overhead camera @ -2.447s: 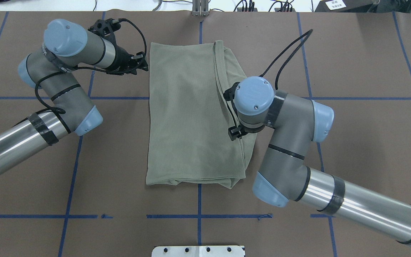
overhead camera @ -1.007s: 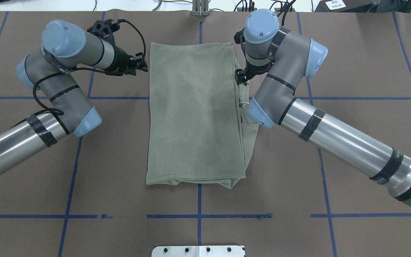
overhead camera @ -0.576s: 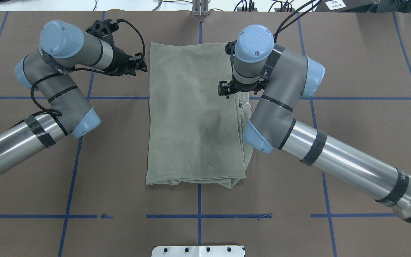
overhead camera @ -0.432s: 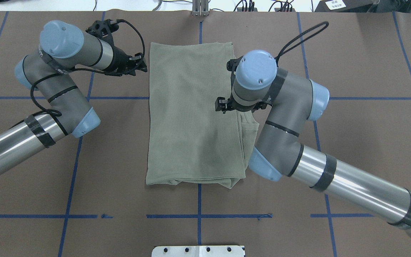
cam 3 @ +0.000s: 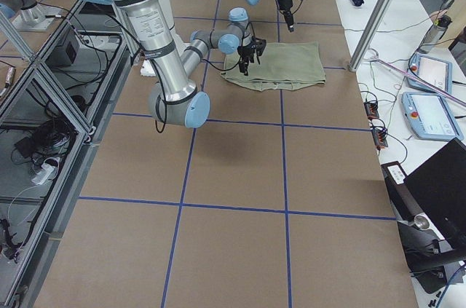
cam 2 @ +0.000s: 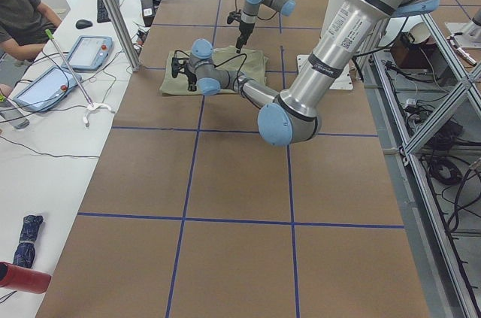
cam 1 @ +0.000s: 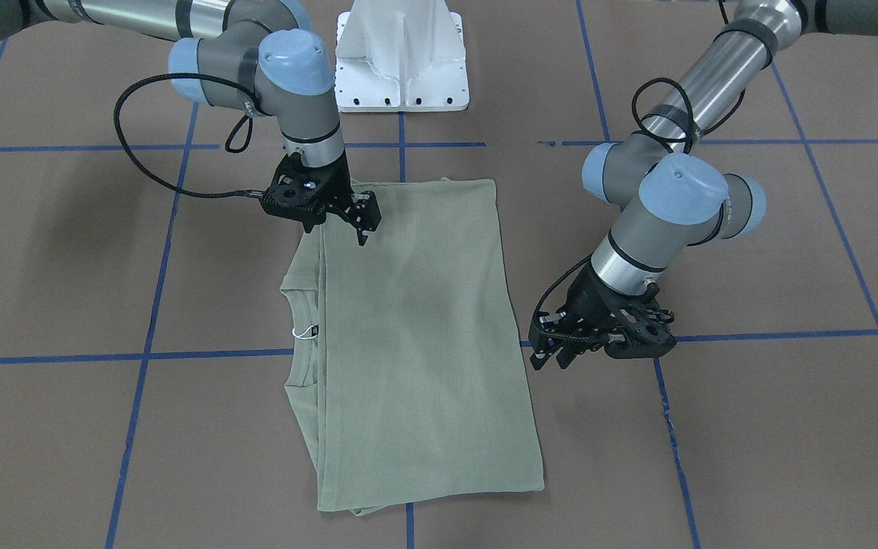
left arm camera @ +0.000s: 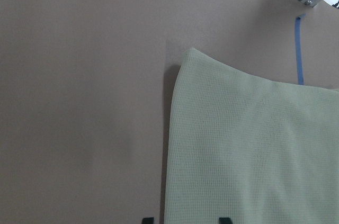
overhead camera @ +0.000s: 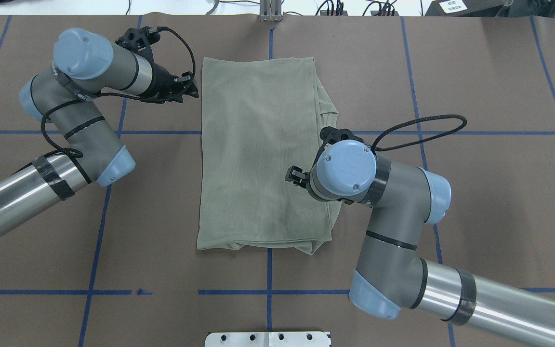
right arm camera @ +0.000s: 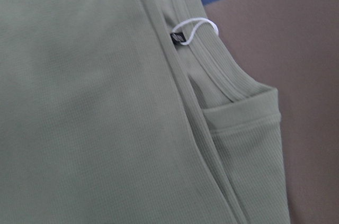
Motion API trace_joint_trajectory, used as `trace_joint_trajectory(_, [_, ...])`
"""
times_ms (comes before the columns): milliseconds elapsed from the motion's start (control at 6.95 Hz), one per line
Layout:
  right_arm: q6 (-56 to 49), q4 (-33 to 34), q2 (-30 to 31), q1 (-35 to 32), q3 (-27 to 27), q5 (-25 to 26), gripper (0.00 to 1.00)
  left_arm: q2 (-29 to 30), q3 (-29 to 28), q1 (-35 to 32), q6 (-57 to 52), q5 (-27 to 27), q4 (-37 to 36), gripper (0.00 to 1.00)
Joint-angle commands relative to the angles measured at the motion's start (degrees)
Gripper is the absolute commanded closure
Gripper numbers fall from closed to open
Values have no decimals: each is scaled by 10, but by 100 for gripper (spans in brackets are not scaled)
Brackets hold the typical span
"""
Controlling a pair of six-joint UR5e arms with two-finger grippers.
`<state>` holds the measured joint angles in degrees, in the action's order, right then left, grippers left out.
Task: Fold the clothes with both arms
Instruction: 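Move the right gripper down the edge to the shirt corner nearest the robot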
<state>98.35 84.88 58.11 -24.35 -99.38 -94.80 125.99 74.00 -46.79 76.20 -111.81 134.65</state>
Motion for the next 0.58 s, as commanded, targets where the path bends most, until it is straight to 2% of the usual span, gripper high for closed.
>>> trace_joint_trajectory(0, [158, 3, 24, 33, -26, 27, 1, -6, 7, 0, 0, 1, 0, 49])
trace_joint_trajectory(144, [179, 3, 45, 41, -47, 28, 3, -7, 7, 1, 0, 1, 0, 49])
trace_joint_trajectory(432, [235, -2, 60, 56, -51, 44, 16, -7, 12, 1, 0, 2, 0, 49])
